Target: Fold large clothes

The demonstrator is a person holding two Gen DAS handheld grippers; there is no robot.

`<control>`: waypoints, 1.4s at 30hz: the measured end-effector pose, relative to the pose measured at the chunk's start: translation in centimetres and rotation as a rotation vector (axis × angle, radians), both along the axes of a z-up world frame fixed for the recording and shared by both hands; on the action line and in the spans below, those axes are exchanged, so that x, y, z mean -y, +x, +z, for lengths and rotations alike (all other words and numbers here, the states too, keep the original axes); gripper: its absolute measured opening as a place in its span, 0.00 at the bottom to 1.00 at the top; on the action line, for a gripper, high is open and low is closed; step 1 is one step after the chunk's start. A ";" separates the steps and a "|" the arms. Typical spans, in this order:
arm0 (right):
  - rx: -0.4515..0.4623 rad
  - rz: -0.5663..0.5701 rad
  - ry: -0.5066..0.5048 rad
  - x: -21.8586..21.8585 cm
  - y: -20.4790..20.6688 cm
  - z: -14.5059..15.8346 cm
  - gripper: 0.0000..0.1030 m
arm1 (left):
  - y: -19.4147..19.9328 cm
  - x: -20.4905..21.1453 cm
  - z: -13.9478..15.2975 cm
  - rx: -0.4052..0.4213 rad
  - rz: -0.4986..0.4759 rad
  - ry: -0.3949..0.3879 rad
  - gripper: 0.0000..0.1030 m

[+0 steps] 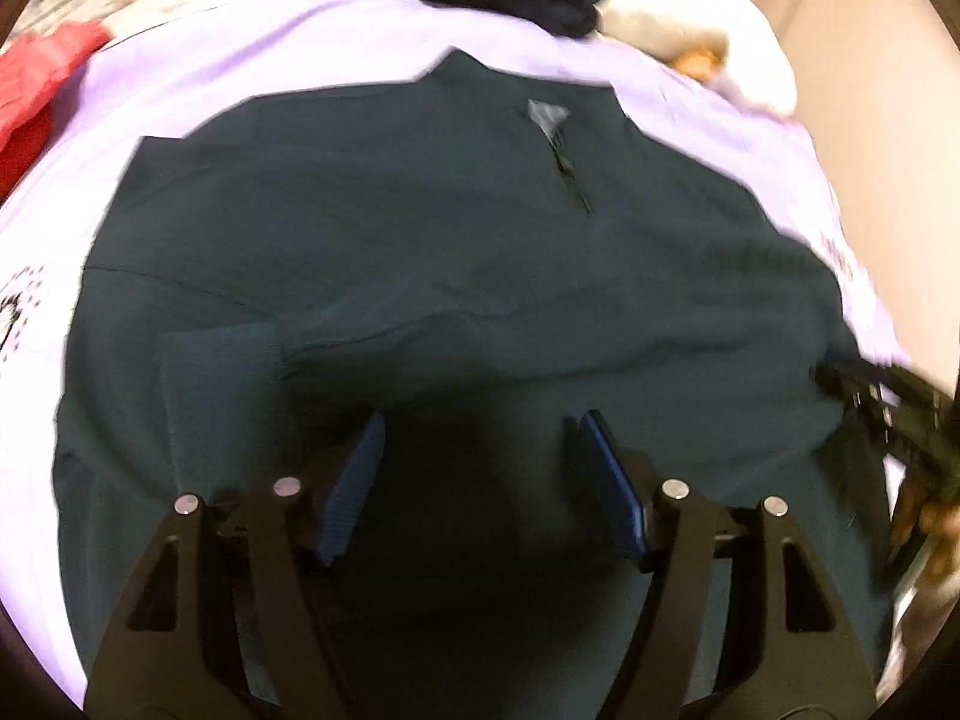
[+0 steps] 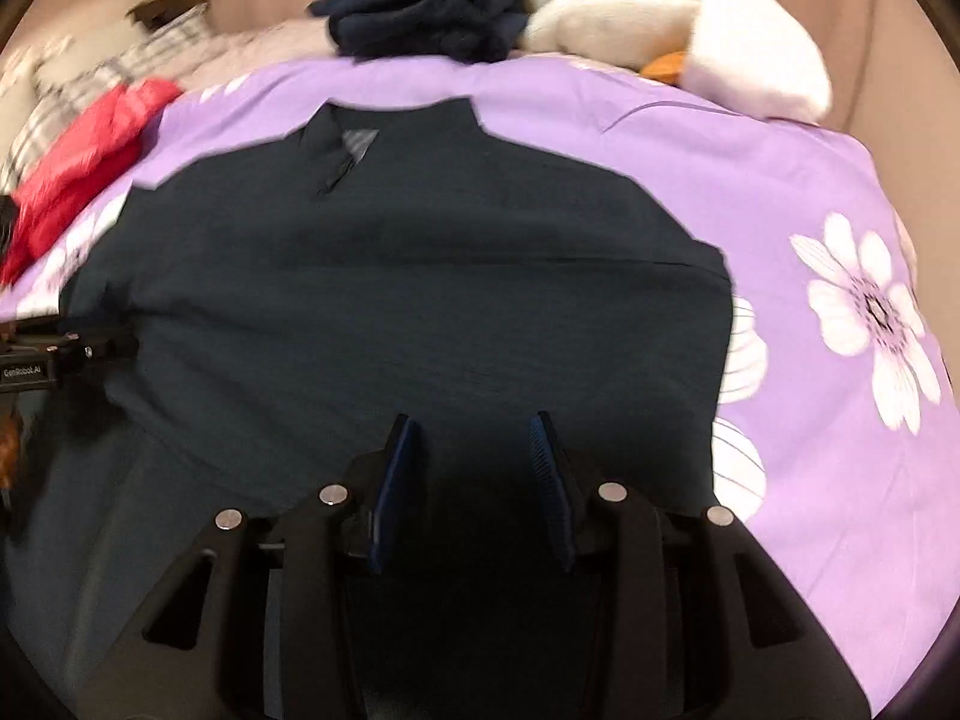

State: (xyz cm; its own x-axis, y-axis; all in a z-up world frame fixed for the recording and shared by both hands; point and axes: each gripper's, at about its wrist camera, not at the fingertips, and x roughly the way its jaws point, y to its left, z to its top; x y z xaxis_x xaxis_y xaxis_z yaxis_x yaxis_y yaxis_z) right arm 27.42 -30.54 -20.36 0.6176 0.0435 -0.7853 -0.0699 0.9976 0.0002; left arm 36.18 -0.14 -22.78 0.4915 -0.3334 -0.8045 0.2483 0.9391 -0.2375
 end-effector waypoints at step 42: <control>-0.061 0.137 -0.032 -12.5 -17.0 -0.2 0.59 | -21.5 -3.2 -1.1 0.021 -0.022 0.237 0.87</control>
